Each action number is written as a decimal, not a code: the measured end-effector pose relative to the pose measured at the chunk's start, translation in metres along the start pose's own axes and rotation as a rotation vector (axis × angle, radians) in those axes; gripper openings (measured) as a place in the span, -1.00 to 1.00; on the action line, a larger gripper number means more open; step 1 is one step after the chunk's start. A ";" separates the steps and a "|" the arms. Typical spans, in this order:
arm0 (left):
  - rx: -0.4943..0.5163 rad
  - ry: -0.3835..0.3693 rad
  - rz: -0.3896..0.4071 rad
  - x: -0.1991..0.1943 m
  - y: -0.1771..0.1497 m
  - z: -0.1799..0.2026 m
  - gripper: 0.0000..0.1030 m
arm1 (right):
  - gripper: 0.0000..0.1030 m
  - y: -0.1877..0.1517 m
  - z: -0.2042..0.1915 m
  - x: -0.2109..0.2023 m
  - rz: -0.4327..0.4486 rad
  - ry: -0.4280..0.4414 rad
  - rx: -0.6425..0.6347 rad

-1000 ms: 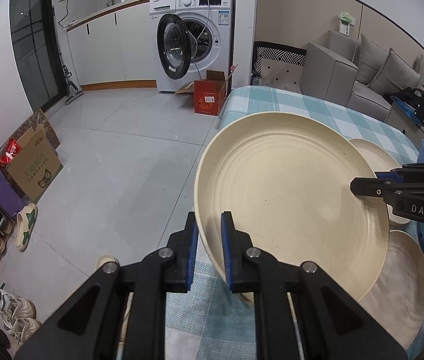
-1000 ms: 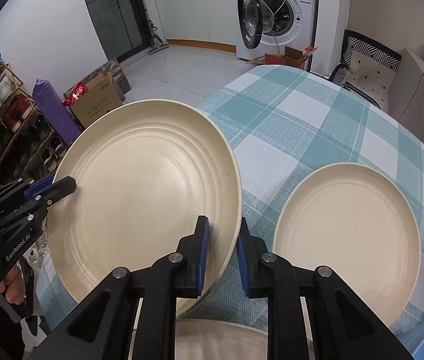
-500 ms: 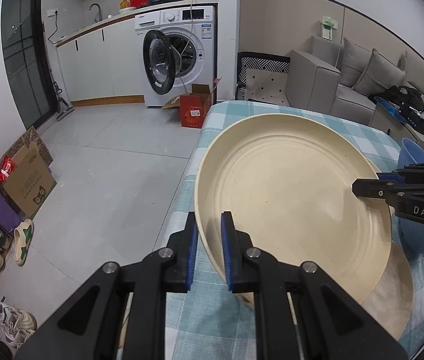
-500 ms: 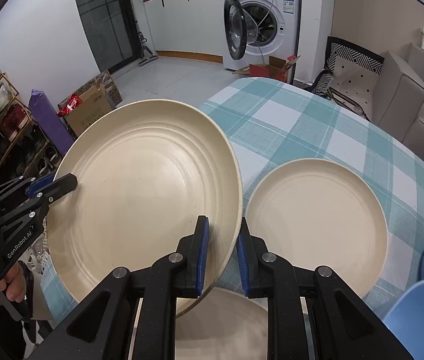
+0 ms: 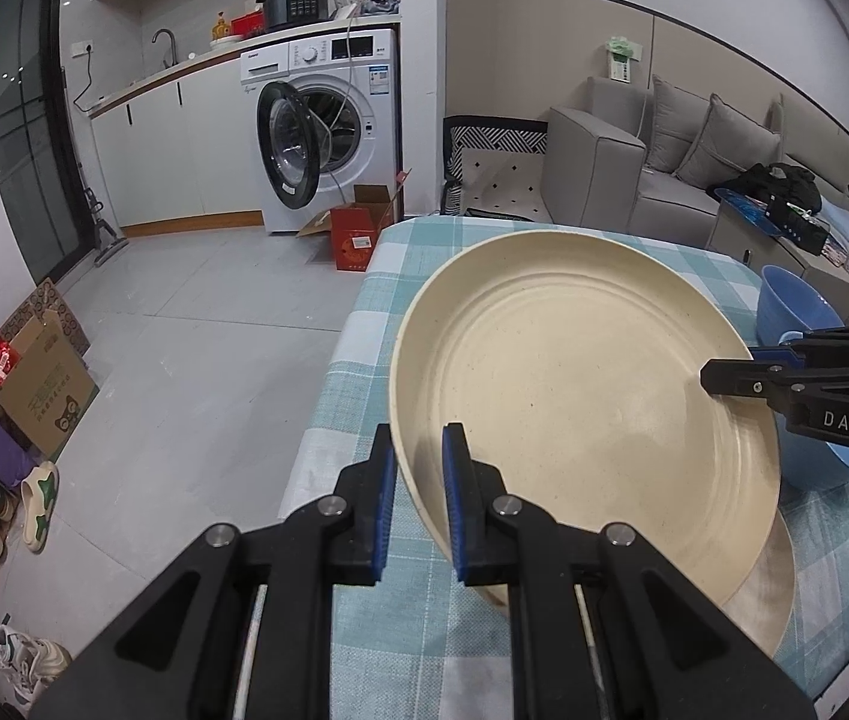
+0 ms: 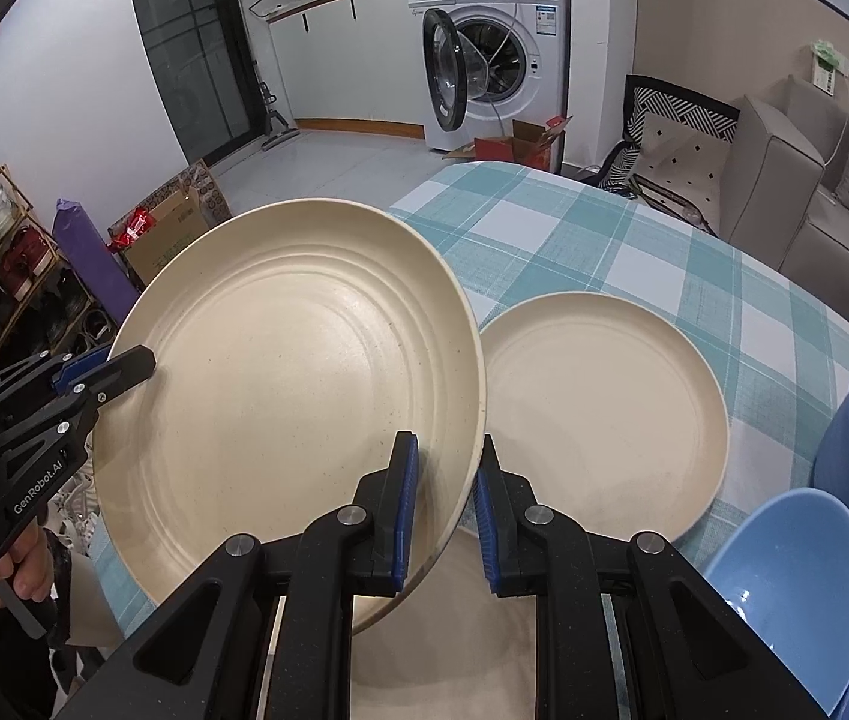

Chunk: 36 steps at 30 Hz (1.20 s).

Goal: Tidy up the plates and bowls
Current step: 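Lift the cream plate with the right gripper and carry it toward the other plates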

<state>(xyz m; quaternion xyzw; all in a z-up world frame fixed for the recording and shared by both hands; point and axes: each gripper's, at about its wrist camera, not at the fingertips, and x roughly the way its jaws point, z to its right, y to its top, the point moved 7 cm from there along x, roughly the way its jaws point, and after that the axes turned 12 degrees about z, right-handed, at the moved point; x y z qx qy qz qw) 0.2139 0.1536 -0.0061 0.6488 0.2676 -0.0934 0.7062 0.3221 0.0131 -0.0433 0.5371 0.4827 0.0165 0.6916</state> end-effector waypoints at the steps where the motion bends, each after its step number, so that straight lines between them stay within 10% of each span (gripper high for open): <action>1: 0.003 -0.002 0.002 -0.001 0.000 0.002 -0.75 | -0.65 -0.001 0.001 -0.002 0.000 -0.002 0.002; 36: 0.038 -0.072 0.015 -0.020 -0.010 0.032 -0.75 | -0.65 -0.041 0.010 -0.039 0.020 -0.059 0.013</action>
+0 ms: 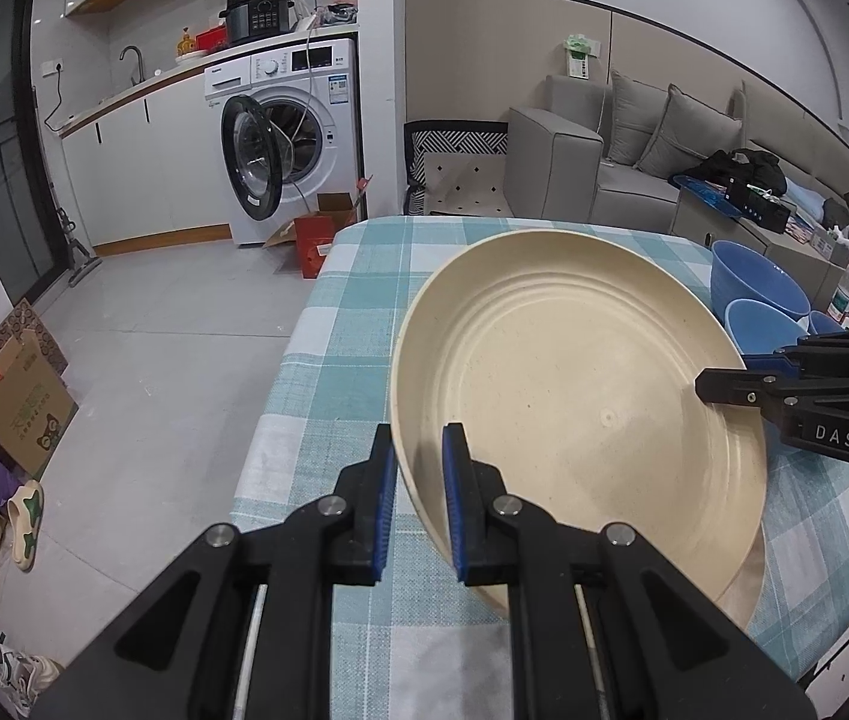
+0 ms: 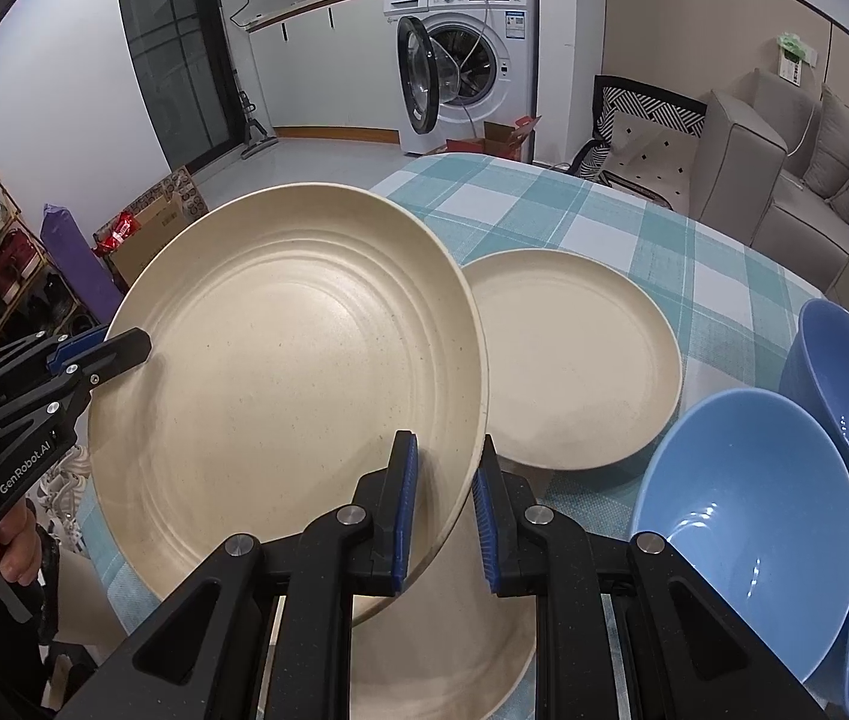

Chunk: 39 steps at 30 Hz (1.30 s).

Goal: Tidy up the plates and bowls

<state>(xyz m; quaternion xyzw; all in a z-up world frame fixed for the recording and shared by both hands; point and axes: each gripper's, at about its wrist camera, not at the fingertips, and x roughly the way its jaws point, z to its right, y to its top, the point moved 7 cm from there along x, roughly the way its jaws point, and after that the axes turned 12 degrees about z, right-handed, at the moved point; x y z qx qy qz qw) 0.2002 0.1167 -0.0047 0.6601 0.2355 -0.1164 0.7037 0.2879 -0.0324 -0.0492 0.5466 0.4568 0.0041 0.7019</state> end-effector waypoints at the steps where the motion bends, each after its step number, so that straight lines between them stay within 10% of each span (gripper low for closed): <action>1: 0.003 -0.001 0.000 0.000 -0.001 0.001 -0.75 | -0.65 -0.002 0.001 -0.001 0.000 -0.002 0.001; 39: 0.025 -0.048 -0.066 0.004 -0.033 0.030 -0.75 | -0.65 -0.054 0.017 -0.011 -0.051 -0.047 0.030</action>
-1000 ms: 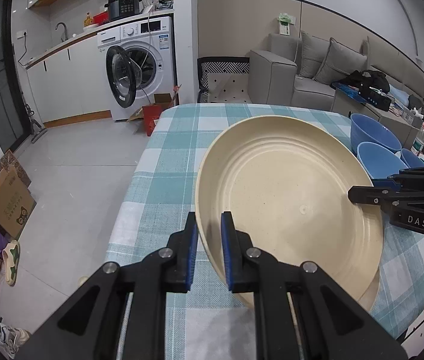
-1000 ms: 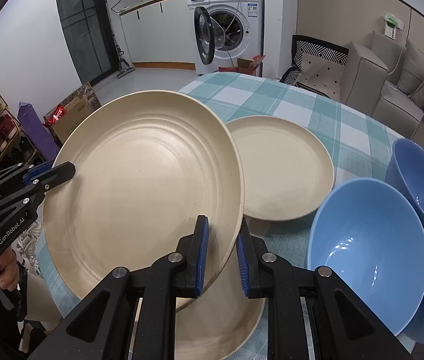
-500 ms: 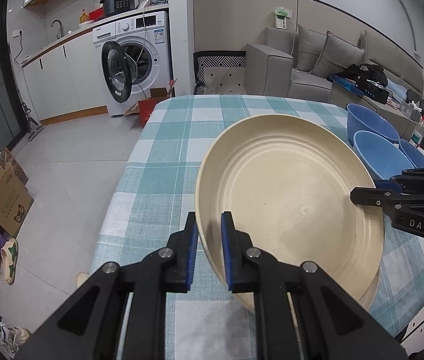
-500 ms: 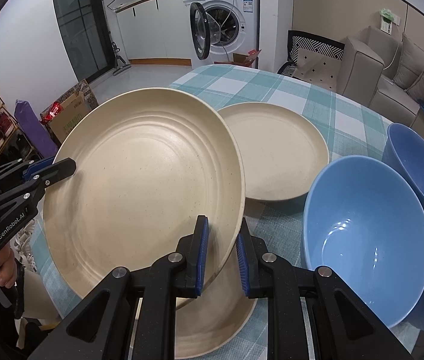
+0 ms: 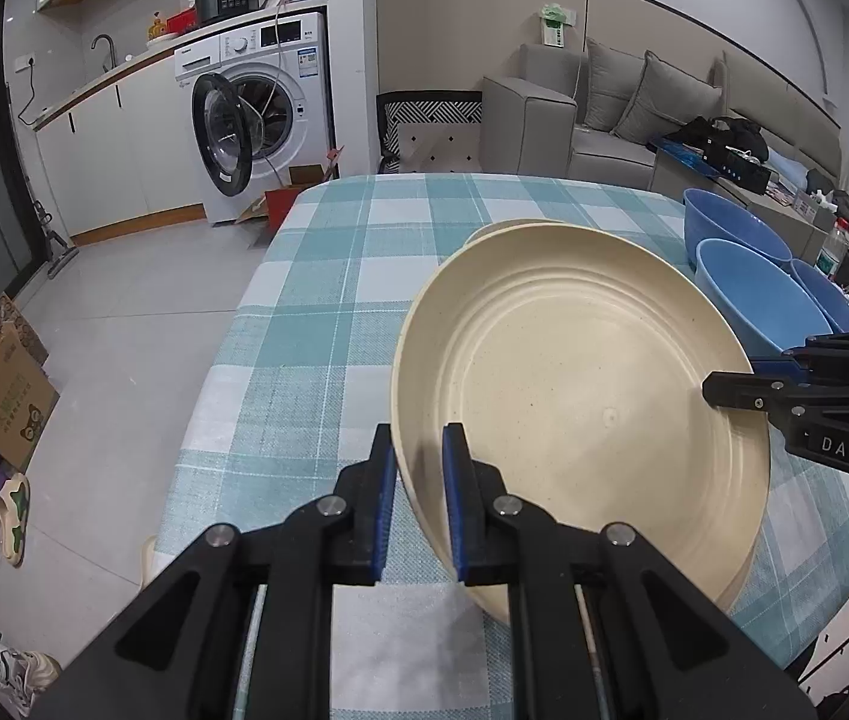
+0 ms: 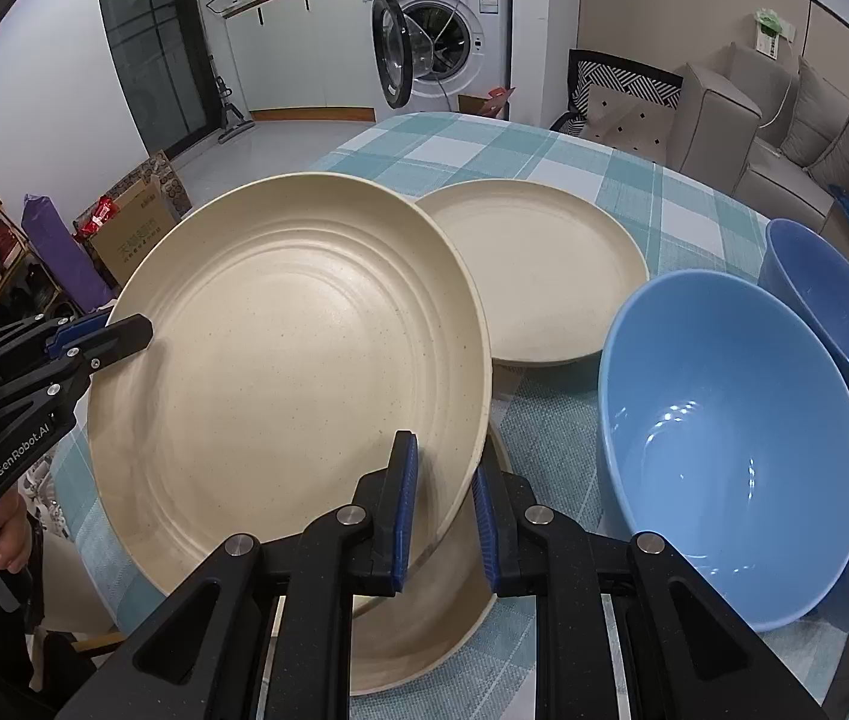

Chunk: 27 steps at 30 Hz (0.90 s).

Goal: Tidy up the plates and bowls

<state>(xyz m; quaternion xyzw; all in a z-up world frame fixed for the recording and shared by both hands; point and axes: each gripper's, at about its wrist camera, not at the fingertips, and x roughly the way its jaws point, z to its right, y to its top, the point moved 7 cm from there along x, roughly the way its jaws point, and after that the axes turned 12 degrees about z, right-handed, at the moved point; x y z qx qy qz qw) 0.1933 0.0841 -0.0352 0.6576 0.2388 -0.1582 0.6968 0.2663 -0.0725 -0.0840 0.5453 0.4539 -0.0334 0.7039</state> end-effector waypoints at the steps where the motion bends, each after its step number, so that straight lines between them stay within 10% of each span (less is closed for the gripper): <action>1: 0.002 0.000 0.000 0.000 0.000 0.001 -0.75 | -0.65 -0.001 0.000 -0.001 0.000 -0.001 0.002; 27: 0.027 -0.038 -0.041 0.009 -0.014 0.018 -0.75 | -0.65 -0.027 0.011 -0.002 -0.037 -0.041 0.002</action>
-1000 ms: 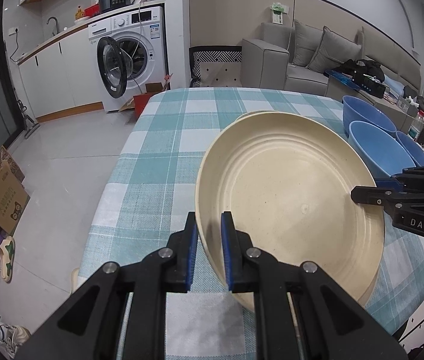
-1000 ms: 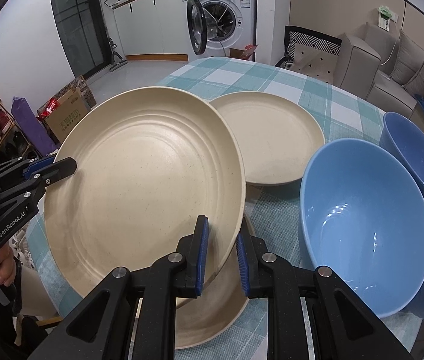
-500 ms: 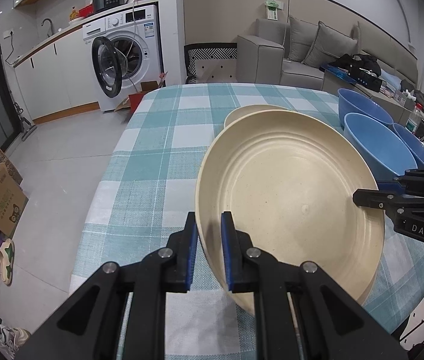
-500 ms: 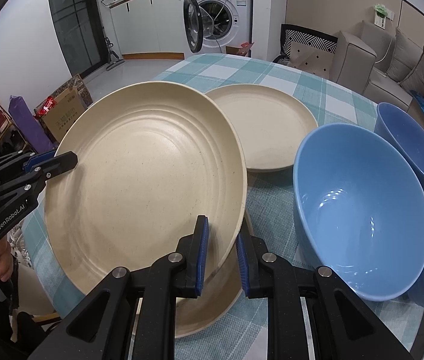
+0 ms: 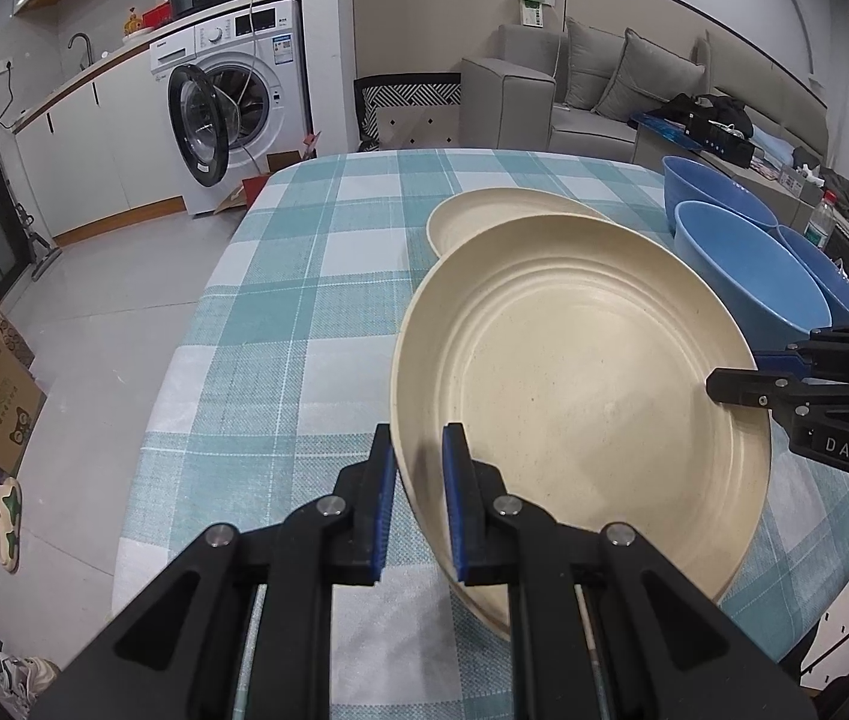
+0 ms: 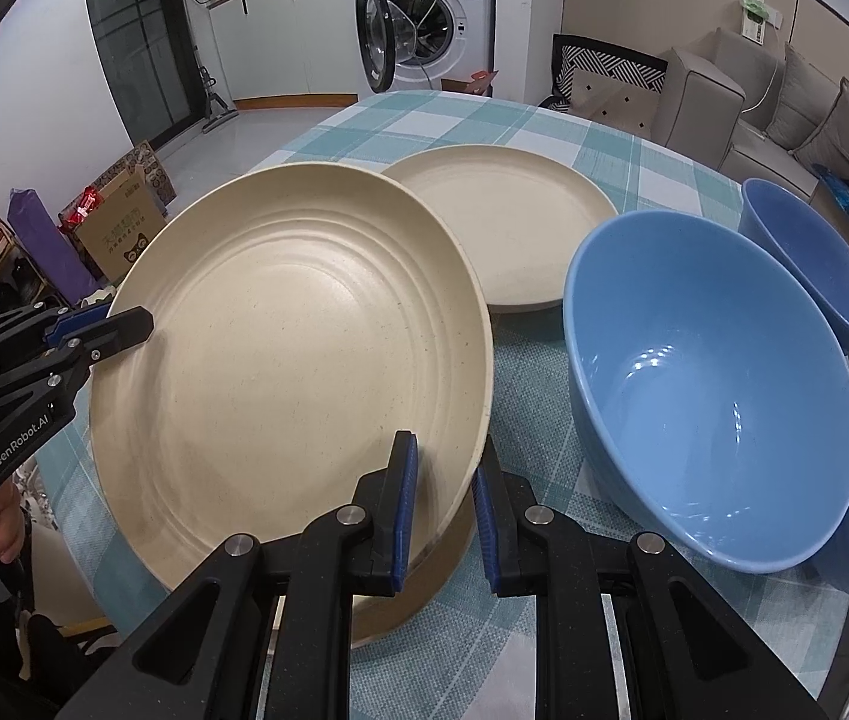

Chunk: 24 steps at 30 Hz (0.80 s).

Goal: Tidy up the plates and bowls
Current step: 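Lower the large cream plate onto the table with both grippers holding its rim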

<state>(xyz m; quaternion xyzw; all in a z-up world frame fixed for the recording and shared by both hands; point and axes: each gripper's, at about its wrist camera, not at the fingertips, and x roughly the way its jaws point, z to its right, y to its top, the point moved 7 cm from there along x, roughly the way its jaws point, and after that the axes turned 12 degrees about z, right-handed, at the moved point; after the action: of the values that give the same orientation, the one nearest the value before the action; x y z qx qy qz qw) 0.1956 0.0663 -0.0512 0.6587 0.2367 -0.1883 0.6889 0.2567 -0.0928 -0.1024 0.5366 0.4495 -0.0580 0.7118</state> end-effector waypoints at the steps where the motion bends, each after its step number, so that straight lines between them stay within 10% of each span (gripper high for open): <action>1: 0.000 0.000 -0.001 0.000 0.000 0.000 -0.75 | -0.65 -0.001 0.000 0.000 -0.001 0.000 0.000; 24: -0.003 -0.015 -0.039 0.003 -0.015 0.007 -0.75 | -0.65 -0.010 0.003 0.006 -0.034 -0.022 -0.016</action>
<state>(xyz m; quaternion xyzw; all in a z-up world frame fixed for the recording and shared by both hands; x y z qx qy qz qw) 0.1904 0.0583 -0.0650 0.6515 0.2443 -0.2064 0.6879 0.2566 -0.0972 -0.1143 0.5227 0.4509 -0.0726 0.7198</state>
